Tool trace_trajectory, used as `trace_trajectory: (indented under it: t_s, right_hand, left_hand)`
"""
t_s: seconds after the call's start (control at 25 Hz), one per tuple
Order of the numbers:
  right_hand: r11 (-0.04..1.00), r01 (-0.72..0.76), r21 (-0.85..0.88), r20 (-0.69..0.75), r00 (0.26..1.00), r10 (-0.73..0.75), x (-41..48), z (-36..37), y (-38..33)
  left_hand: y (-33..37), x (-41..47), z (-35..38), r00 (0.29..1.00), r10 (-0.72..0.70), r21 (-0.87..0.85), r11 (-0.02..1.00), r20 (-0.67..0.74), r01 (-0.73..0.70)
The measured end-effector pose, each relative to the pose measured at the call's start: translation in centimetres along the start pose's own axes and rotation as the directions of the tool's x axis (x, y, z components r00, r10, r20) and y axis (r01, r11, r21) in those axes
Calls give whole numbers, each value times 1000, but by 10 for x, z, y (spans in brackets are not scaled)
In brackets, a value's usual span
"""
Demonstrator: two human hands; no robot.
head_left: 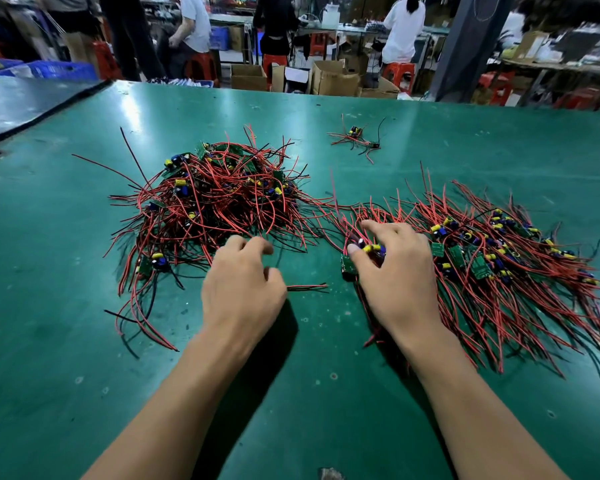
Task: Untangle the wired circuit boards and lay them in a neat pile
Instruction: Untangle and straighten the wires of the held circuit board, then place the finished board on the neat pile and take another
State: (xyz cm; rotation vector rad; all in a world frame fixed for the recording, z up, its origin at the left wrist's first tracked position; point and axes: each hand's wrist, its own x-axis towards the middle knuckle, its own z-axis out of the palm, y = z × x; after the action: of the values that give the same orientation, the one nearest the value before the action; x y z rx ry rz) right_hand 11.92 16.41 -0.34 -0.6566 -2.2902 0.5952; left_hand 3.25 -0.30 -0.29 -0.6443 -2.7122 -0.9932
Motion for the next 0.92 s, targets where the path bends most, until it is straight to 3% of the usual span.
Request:
trace_trajectory:
  t_s: [0.08,0.16,0.32,0.56,0.72,0.84,0.92]
  right_hand:
    - [999,24,-46,-17,1000,-25,-2,1,-1]
    - [995,96,-5,-4,995,-96,-7,6,-7]
    - [971,241,-13,137,962,-237,-14,15,-13]
    - [959,239,-152,264,945,-193,-9,13,-3]
    - [965,235,-114,252,947,-200,-8,13,-3]
    - [970,226,-86,234,951,-201,-8,12,-2]
    - [972,222,-79,237,951,-198,-7,13,-2]
  left_hand:
    - [-4,1,-1,992,-87,248,967,88,62]
    - [-2,-1,0,985,-101,295,954,142,55]
    - [-3,0,6,982,64,187,977,178,-98]
    - [-2,-3,9,943,266,-23,963,202,-267]
    - [5,-7,8,929,330,-111,943,170,-314]
    - [0,-4,10,938,297,62,948,178,-312]
    - [-6,1,9,956,172,243,943,236,-229]
